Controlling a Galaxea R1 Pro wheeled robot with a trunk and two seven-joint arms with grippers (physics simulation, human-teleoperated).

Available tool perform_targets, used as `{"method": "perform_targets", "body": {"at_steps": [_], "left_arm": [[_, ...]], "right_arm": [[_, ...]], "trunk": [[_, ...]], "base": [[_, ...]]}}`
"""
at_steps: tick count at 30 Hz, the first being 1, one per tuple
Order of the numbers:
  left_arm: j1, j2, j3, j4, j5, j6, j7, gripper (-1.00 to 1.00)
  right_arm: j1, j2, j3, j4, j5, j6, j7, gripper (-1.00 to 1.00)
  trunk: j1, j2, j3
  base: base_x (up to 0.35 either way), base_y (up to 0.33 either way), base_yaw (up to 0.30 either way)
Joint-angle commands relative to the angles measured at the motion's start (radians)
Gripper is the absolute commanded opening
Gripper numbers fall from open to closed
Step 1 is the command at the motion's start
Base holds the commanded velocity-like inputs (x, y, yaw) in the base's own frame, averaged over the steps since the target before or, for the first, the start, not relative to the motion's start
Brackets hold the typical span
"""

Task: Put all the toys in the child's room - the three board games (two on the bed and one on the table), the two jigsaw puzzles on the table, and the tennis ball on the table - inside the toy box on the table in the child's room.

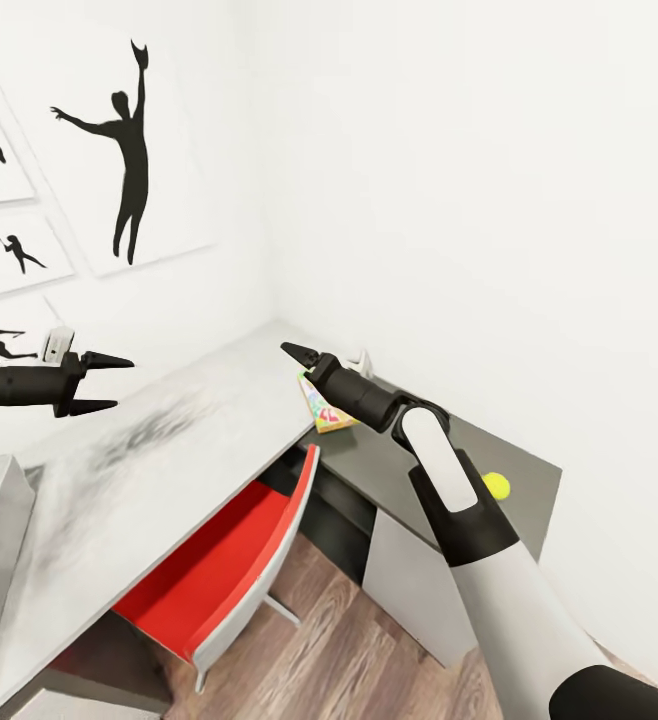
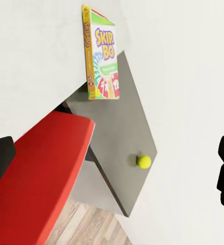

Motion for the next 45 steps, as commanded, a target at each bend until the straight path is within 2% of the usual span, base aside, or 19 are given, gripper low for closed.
{"method": "perform_targets", "body": {"at_steps": [1,20,45], "left_arm": [[-0.003,0.001,-0.004,0.000,0.011,0.000,0.008,1.00],[-0.002,-0.004,-0.004,-0.001,0.010,0.000,0.008,1.00],[-0.002,-0.004,-0.004,0.000,0.010,0.000,0.008,1.00]], "right_arm": [[-0.001,0.000,-0.001,0.000,-0.005,0.003,-0.003,1.00],[-0.001,-0.001,-0.001,0.006,-0.005,0.003,-0.003,1.00],[-0.001,-0.001,-0.001,0.012,-0.003,0.002,-0.005,1.00]], "trunk": [[0.001,-0.002,-0.001],[0.001,-0.002,0.028],[0.001,-0.002,0.067]], "base": [[0.000,-0.215,0.148],[0.016,-0.127,0.126],[0.101,0.042,0.079]]}}
